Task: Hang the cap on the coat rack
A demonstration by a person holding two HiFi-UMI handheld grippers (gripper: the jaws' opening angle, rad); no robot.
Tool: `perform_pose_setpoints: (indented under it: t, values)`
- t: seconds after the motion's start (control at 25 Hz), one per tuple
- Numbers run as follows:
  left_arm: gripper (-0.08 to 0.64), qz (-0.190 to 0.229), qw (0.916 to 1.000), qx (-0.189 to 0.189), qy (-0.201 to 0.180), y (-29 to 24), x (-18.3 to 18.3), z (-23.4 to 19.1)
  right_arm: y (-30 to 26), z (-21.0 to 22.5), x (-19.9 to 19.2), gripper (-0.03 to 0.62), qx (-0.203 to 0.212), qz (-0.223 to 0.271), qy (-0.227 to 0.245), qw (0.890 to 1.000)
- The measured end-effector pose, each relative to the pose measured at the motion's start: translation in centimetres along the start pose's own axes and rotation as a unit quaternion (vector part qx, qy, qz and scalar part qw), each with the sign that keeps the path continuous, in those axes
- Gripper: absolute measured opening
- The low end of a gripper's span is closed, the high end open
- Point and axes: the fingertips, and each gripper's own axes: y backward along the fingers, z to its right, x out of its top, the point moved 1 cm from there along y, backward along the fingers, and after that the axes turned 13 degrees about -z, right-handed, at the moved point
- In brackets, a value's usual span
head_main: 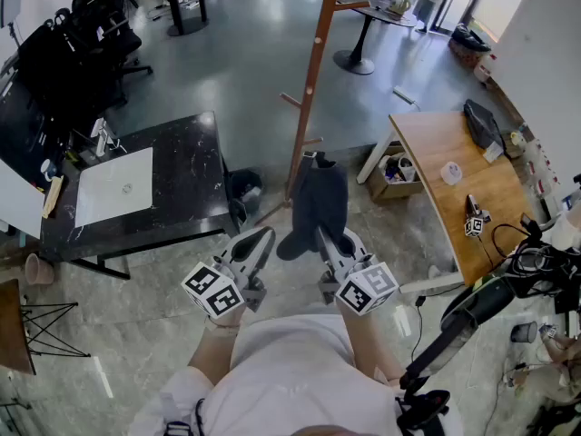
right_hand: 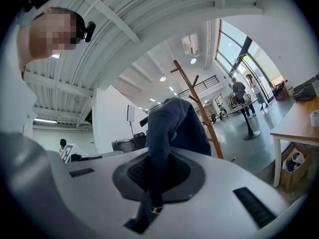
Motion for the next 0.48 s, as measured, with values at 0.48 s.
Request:
perform_pose_setpoints:
  t: [0.48]
  values:
    - [0.009, -0.003, 1.0000, 0.007, 0.006, -5.7, 0.0, -1.9, -1.9, 5.4, 1.1, 0.031, 0.013, -0.012, -0.005, 1.000]
